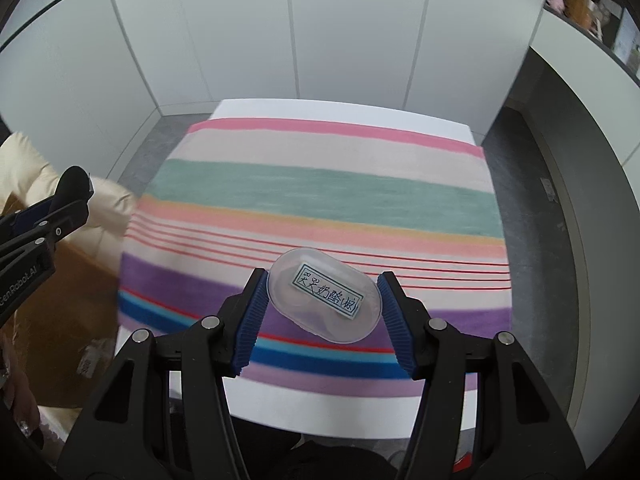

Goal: Organize objects
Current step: 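Carry the black puff with the left tool while the right tool carries the clear case to the box, then open the left tool over the box while the right tool releases the clear case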

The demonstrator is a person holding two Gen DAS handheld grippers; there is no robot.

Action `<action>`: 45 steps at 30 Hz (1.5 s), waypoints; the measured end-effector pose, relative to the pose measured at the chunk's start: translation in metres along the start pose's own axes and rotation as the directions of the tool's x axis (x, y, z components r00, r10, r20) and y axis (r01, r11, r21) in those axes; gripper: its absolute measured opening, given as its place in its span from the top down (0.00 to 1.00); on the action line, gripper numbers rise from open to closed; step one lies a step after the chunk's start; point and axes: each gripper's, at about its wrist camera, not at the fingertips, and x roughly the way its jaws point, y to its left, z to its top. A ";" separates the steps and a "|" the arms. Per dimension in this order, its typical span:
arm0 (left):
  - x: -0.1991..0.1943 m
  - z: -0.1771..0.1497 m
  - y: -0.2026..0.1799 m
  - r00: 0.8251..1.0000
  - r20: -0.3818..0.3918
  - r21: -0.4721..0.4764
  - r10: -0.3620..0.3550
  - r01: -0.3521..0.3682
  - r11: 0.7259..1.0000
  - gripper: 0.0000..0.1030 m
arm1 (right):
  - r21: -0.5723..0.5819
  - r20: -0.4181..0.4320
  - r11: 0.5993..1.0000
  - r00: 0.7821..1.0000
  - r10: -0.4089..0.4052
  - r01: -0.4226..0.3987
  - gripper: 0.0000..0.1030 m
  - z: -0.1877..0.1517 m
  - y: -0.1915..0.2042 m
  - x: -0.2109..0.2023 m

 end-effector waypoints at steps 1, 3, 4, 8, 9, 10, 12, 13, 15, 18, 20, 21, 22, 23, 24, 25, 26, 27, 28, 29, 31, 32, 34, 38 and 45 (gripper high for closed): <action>-0.005 -0.004 0.008 1.000 0.002 -0.011 0.004 -0.004 1.000 0.61 | -0.012 0.002 1.000 1.000 0.003 -0.003 0.43 -0.001 0.009 -0.003; -0.014 -0.011 0.026 1.000 0.005 -0.033 0.015 -0.015 0.999 0.61 | -0.037 0.007 0.999 1.000 0.018 -0.018 0.44 -0.001 0.026 -0.009; -0.018 -0.015 0.035 1.000 0.007 -0.043 0.023 -0.023 0.999 0.61 | -0.053 0.010 0.998 1.000 0.029 -0.028 0.43 -0.001 0.038 -0.012; -0.030 -0.029 0.077 0.998 0.010 -0.098 0.058 -0.056 0.994 0.61 | -0.113 0.016 0.992 0.998 0.066 -0.064 0.43 -0.001 0.082 -0.023; -0.033 -0.034 0.091 0.998 0.009 -0.121 0.067 -0.066 0.991 0.61 | -0.136 0.017 0.988 0.997 0.078 -0.075 0.43 -0.002 0.097 -0.025; -0.035 -0.038 0.103 0.997 0.007 -0.138 0.076 -0.074 0.988 0.61 | -0.155 0.017 0.984 0.996 0.088 -0.084 0.43 -0.002 0.111 -0.027; -0.040 -0.049 0.134 0.994 0.000 -0.184 0.107 -0.105 0.977 0.61 | -0.192 0.014 0.976 0.994 0.107 -0.103 0.43 -0.004 0.136 -0.030; -0.040 -0.053 0.144 0.993 -0.004 -0.196 0.119 -0.117 0.973 0.61 | -0.216 0.011 0.969 0.993 0.122 -0.116 0.43 -0.005 0.154 -0.032; -0.043 -0.065 0.171 0.988 -0.017 -0.233 0.151 -0.151 0.961 0.61 | -0.254 0.006 0.958 0.990 0.143 -0.137 0.43 -0.008 0.181 -0.035; -0.045 -0.080 0.207 0.981 -0.040 -0.285 0.187 -0.191 0.939 0.61 | -0.319 -0.004 0.932 0.984 0.178 -0.170 0.43 -0.015 0.231 -0.039; -0.047 -0.091 0.230 0.976 -0.051 -0.313 0.213 -0.219 0.924 0.61 | -0.354 -0.015 0.915 0.979 0.201 -0.193 0.43 -0.019 0.260 -0.042; -0.049 -0.095 0.239 0.973 -0.054 -0.321 0.226 -0.232 0.918 0.61 | -0.373 -0.018 0.906 0.977 0.211 -0.202 0.43 -0.021 0.274 -0.043; -0.051 -0.099 0.251 0.969 -0.056 -0.331 0.240 -0.244 0.911 0.61 | -0.388 -0.020 0.897 0.975 0.219 -0.210 0.43 -0.024 0.286 -0.045; -0.052 -0.103 0.258 0.968 -0.055 -0.341 0.244 -0.248 0.907 0.61 | -0.405 -0.023 0.888 0.973 0.229 -0.218 0.44 -0.026 0.299 -0.047; -0.053 -0.108 0.268 0.966 -0.054 -0.360 0.252 -0.254 0.898 0.61 | -0.420 -0.028 0.879 0.971 0.237 -0.226 0.44 -0.029 0.311 -0.048; -0.052 -0.110 0.274 0.965 -0.060 -0.374 0.256 -0.260 0.890 0.61 | -0.434 -0.032 0.870 0.969 0.245 -0.234 0.44 -0.032 0.324 -0.050; -0.053 -0.115 0.280 0.964 -0.067 -0.386 0.257 -0.263 0.885 0.61 | -0.446 -0.037 0.862 0.967 0.251 -0.241 0.44 -0.035 0.335 -0.049; -0.053 -0.119 0.286 0.964 -0.074 -0.397 0.256 -0.263 0.879 0.60 | -0.457 -0.045 0.854 0.965 0.257 -0.249 0.44 -0.038 0.344 -0.049; -0.052 -0.123 0.289 0.964 -0.079 -0.410 0.255 -0.264 0.873 0.53 | -0.469 -0.053 0.844 0.962 0.268 -0.261 0.43 -0.042 0.355 -0.050; -0.051 -0.128 0.294 0.963 -0.091 -0.426 0.253 -0.267 0.864 0.43 | -0.479 -0.059 0.835 0.959 0.275 -0.269 0.42 -0.044 0.362 -0.049; -0.044 -0.134 0.303 0.965 -0.140 -0.443 0.221 -0.261 0.858 0.30 | -0.492 -0.066 0.832 0.964 0.259 -0.257 0.21 -0.050 0.380 -0.047; -0.041 -0.136 0.305 0.965 -0.157 -0.445 0.209 -0.258 0.858 0.30 | -0.489 -0.065 0.835 0.965 0.255 -0.254 0.12 -0.051 0.385 -0.046; -0.038 -0.138 0.306 0.964 -0.174 -0.449 0.201 -0.259 0.855 0.30 | -0.473 -0.065 0.837 0.959 0.277 -0.274 0.11 -0.053 0.389 -0.046; -0.035 -0.138 0.307 0.968 -0.179 -0.460 0.176 -0.240 0.855 0.30 | -0.451 -0.084 0.847 0.958 0.273 -0.281 0.11 -0.052 0.390 -0.041; -0.032 -0.134 0.304 0.970 -0.175 -0.441 0.169 -0.230 0.868 0.29 | -0.438 -0.075 0.859 0.963 0.258 -0.265 0.11 -0.045 0.380 -0.040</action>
